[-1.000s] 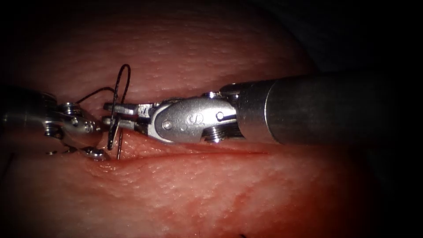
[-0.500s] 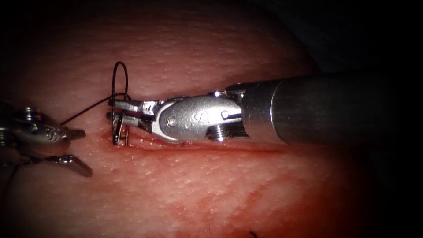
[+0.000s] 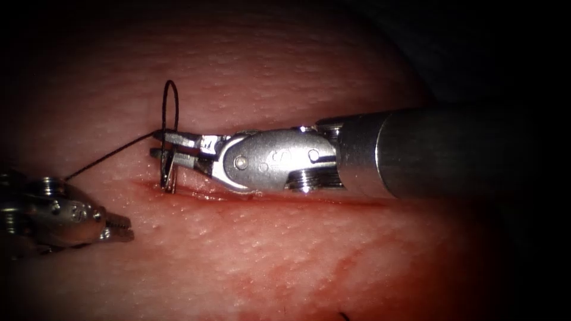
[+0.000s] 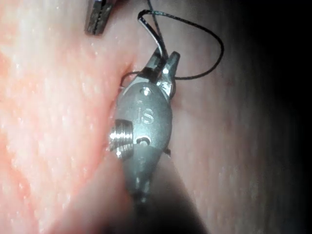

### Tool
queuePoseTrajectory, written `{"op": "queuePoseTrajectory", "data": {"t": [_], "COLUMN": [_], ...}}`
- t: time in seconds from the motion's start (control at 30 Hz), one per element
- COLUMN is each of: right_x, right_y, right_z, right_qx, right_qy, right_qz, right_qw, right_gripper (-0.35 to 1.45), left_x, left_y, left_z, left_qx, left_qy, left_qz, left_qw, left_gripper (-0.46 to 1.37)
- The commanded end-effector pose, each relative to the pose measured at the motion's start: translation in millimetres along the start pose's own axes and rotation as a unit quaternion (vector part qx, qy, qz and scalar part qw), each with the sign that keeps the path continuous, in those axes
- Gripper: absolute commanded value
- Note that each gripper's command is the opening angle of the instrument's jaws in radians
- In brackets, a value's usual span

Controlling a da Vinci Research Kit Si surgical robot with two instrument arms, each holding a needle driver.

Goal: Wound Closure
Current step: Pass the needle through the bottom of the cut with the right driver

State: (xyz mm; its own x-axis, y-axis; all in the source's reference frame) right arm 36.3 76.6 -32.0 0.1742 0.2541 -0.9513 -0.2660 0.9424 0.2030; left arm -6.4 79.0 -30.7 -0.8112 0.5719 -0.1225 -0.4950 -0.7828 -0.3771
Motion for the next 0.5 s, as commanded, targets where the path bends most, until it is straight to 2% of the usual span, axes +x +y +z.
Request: {"op": "queuePoseTrajectory", "data": {"t": [0.03, 0.23, 0.5], "right_x": [-0.2, -0.9, -1.1], "right_y": [0.1, 1.3, 2.0], "right_z": [0.0, -0.1, -0.3], "right_qx": [-0.002, -0.006, -0.002], "right_qy": [0.0, 0.001, -0.004], "right_qz": [0.01, 0.051, 0.104], "right_qw": [1.0, 0.999, 0.995], "right_gripper": [-0.35, -0.35, -0.35], "left_x": [0.0, 0.1, -0.1], "left_y": [0.4, 2.0, 1.9], "left_z": [0.0, -0.2, 0.4], "left_qx": [-0.001, 0.002, 0.002], "left_qy": [-0.001, -0.002, 0.002], "left_qz": [0.001, 0.009, 0.009], "left_qw": [1.0, 1.0, 1.0], "left_gripper": [-0.24, -0.29, -0.33]}}
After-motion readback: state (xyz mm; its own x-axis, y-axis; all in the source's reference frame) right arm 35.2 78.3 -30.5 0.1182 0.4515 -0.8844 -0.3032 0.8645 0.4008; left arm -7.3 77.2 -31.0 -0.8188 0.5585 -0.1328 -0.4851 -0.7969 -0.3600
